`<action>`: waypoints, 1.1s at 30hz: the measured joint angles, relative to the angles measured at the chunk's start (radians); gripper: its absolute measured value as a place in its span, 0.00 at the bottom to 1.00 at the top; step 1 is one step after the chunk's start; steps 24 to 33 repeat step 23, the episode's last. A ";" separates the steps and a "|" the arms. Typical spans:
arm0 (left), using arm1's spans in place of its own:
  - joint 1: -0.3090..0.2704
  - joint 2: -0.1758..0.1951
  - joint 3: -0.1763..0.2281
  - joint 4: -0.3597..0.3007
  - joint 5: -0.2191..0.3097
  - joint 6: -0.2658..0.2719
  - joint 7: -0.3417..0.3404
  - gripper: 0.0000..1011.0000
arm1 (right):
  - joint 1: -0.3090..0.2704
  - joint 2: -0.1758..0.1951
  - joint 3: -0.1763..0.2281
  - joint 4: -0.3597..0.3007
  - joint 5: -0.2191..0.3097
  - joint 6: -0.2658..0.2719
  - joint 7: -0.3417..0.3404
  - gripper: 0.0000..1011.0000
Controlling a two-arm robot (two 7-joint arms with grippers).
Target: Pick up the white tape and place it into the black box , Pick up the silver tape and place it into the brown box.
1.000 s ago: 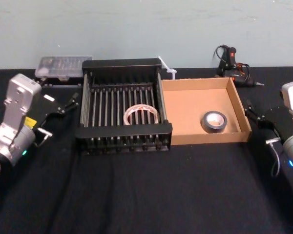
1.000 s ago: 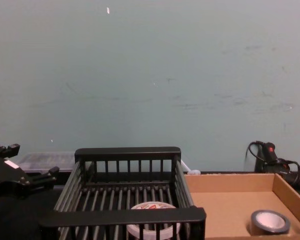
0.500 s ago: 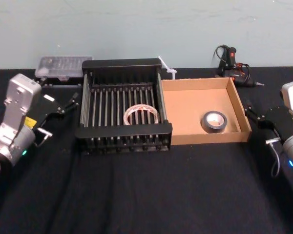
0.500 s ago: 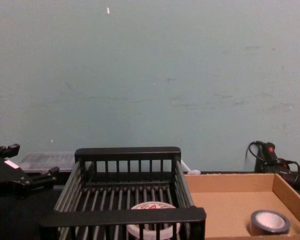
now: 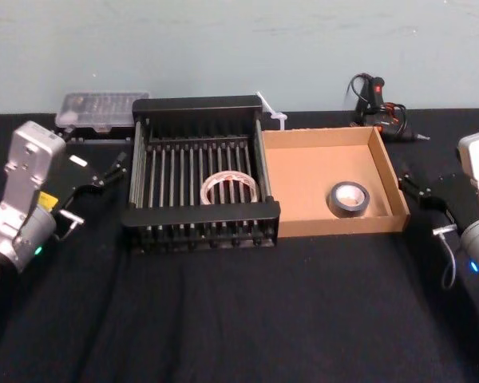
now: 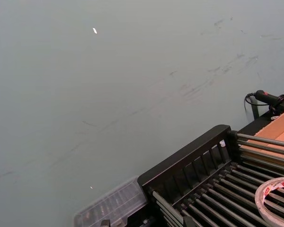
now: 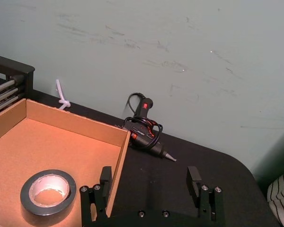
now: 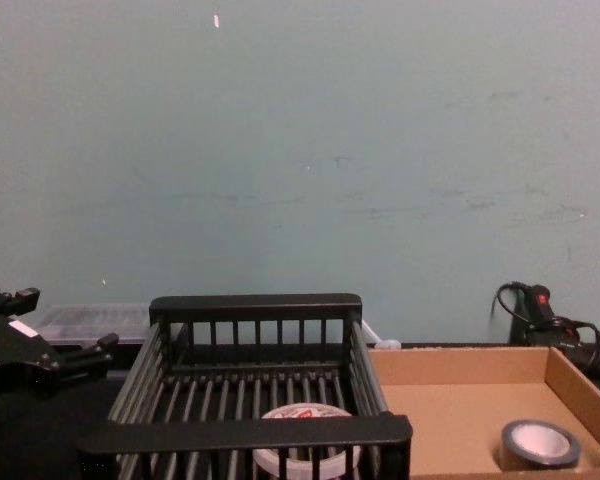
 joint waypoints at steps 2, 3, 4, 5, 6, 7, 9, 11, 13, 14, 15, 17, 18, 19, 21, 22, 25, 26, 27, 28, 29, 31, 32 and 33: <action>0.000 0.000 0.000 0.000 0.000 0.000 0.000 0.99 | 0.000 0.000 0.000 0.000 0.000 0.000 0.000 0.99; 0.000 0.000 0.000 0.000 0.000 0.000 0.000 0.99 | 0.000 0.000 0.000 0.000 0.000 0.000 0.000 0.99; 0.000 0.000 0.000 0.000 0.000 0.000 0.000 0.99 | 0.000 0.000 0.000 0.000 0.000 0.000 0.000 0.99; 0.000 0.000 0.000 0.000 0.000 0.000 0.000 0.99 | 0.000 0.000 0.000 0.000 0.000 0.000 0.000 0.99; 0.000 0.000 0.000 0.000 0.000 0.000 0.000 0.99 | 0.000 0.000 0.000 0.000 0.000 0.000 0.000 0.99; 0.000 0.000 0.000 0.000 0.000 0.000 0.000 0.99 | 0.000 0.000 0.000 0.000 0.000 0.000 0.000 0.99; 0.000 0.000 0.000 0.000 0.000 0.000 0.000 0.99 | 0.000 0.000 0.000 0.000 0.000 0.000 0.000 0.99; 0.000 0.000 0.000 0.000 0.000 0.000 0.000 0.99 | 0.000 0.000 0.000 0.000 0.000 0.000 0.000 0.99; 0.000 0.000 0.000 0.000 0.000 0.000 0.000 0.99 | 0.000 0.000 0.000 0.000 0.000 0.000 0.000 0.99; 0.000 0.000 0.000 0.000 0.000 0.000 0.000 0.99 | 0.000 0.000 0.000 0.000 0.000 0.000 0.000 0.99; 0.000 0.000 0.000 0.000 0.000 0.000 0.000 0.99 | 0.000 0.000 0.000 0.000 0.000 0.000 0.000 0.99; 0.000 0.000 0.000 0.000 0.000 0.000 0.000 0.99 | 0.000 0.000 0.000 0.000 0.000 0.000 0.000 0.99; 0.000 0.000 0.000 0.000 0.000 0.000 0.000 0.99 | 0.000 0.000 0.000 0.000 0.000 0.000 0.000 0.99; 0.000 0.000 0.000 0.000 0.000 0.000 0.000 0.99 | 0.000 0.000 0.000 0.000 0.000 0.000 0.000 0.99; 0.000 0.000 0.000 0.000 0.000 0.000 0.000 0.99 | 0.000 0.000 0.000 0.000 0.000 0.000 0.000 0.99; 0.000 0.000 0.000 0.000 0.000 0.000 0.000 0.99 | 0.000 0.000 0.000 0.000 0.000 0.000 0.000 0.99; 0.000 0.000 0.000 0.000 0.000 0.000 0.000 0.99 | 0.000 0.000 0.000 0.000 0.000 0.000 0.000 0.99; 0.000 0.000 0.000 0.000 0.000 0.000 0.000 0.99 | 0.000 0.000 0.000 0.000 0.000 0.000 0.000 0.99; 0.000 0.000 0.000 0.000 0.000 0.000 0.000 0.99 | 0.000 0.000 0.000 0.000 0.000 0.000 0.000 0.99; 0.000 0.000 0.000 0.000 0.000 0.000 0.000 0.99 | 0.000 0.000 0.000 0.000 0.000 0.000 0.000 0.99; 0.000 0.000 0.000 0.000 0.000 0.000 0.000 0.99 | 0.000 0.000 0.000 0.000 0.000 0.000 0.000 0.99; 0.000 0.000 0.000 0.000 0.000 0.000 0.000 0.99 | 0.000 0.000 0.000 0.000 0.000 0.000 0.000 0.99; 0.000 0.000 0.000 0.000 0.000 0.000 0.000 0.99 | 0.000 0.000 0.000 0.000 0.000 0.000 0.000 0.99; 0.000 0.000 0.000 0.000 0.000 0.000 0.000 0.99 | 0.000 0.000 0.000 0.000 0.000 0.000 0.000 0.99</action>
